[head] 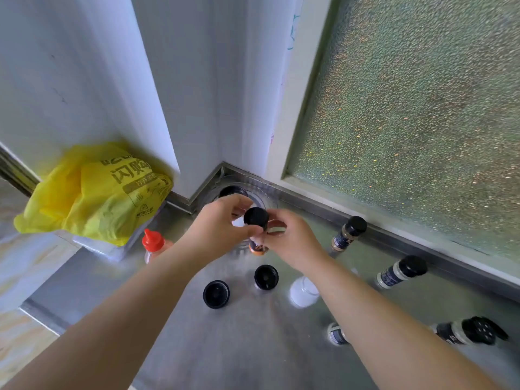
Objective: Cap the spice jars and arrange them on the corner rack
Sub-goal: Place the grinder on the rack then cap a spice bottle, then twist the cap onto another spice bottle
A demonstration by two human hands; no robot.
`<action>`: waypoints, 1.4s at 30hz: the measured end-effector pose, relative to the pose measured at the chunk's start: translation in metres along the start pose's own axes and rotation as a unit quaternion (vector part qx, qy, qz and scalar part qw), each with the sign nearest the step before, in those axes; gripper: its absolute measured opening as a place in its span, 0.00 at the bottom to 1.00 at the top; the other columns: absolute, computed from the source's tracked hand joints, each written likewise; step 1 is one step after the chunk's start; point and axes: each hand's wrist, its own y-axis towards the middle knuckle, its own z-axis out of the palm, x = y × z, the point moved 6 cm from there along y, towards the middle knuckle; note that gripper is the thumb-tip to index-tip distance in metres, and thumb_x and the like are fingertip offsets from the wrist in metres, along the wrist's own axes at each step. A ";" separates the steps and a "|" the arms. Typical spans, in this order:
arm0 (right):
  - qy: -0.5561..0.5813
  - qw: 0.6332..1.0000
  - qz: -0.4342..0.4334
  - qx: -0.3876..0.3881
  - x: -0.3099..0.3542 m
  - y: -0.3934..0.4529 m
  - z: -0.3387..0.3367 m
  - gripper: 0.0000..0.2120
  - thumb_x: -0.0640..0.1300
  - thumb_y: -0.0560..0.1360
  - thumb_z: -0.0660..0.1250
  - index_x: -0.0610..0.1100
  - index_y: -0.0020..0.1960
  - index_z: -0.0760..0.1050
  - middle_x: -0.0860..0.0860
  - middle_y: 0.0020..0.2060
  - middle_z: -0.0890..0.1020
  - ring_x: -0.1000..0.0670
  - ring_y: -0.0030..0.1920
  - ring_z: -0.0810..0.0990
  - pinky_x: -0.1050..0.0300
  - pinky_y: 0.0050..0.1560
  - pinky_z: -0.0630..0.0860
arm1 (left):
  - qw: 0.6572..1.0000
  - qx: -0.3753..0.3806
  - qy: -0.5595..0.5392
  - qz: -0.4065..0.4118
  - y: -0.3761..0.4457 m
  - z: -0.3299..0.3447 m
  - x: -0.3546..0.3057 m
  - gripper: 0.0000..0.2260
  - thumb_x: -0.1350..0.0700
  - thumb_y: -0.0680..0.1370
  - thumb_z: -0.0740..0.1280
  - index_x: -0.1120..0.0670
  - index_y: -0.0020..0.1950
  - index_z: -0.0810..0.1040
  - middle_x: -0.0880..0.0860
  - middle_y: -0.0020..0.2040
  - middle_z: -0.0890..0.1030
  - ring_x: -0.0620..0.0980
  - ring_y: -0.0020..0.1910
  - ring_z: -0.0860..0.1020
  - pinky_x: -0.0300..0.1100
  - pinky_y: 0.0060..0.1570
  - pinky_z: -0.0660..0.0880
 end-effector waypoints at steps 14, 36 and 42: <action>-0.114 0.993 0.012 -0.011 -0.040 0.063 0.025 0.12 0.39 0.65 0.73 0.48 0.47 0.79 0.48 0.42 0.83 0.47 0.46 0.83 0.46 0.53 0.79 | 0.998 0.007 0.059 -0.011 0.009 0.021 0.062 0.15 0.60 0.72 0.68 0.53 0.59 0.75 0.53 0.56 0.76 0.48 0.52 0.75 0.33 0.49 0.66; -0.314 0.938 0.076 -0.130 -0.069 -0.017 -0.152 0.31 0.39 0.71 0.69 0.43 0.71 0.62 0.42 0.65 0.70 0.43 0.66 0.68 0.57 0.64 0.62 | 0.988 0.132 0.012 0.085 0.015 0.137 -0.034 0.16 0.58 0.72 0.68 0.51 0.59 0.73 0.49 0.53 0.78 0.45 0.49 0.75 0.39 0.53 0.71; -0.321 0.941 0.083 -0.063 -0.105 0.011 -0.151 0.34 0.39 0.70 0.71 0.46 0.72 0.61 0.42 0.66 0.67 0.43 0.66 0.68 0.51 0.65 0.66 | 0.984 0.149 0.015 0.093 0.025 0.162 -0.038 0.16 0.58 0.73 0.68 0.52 0.60 0.73 0.50 0.54 0.77 0.45 0.49 0.75 0.36 0.50 0.69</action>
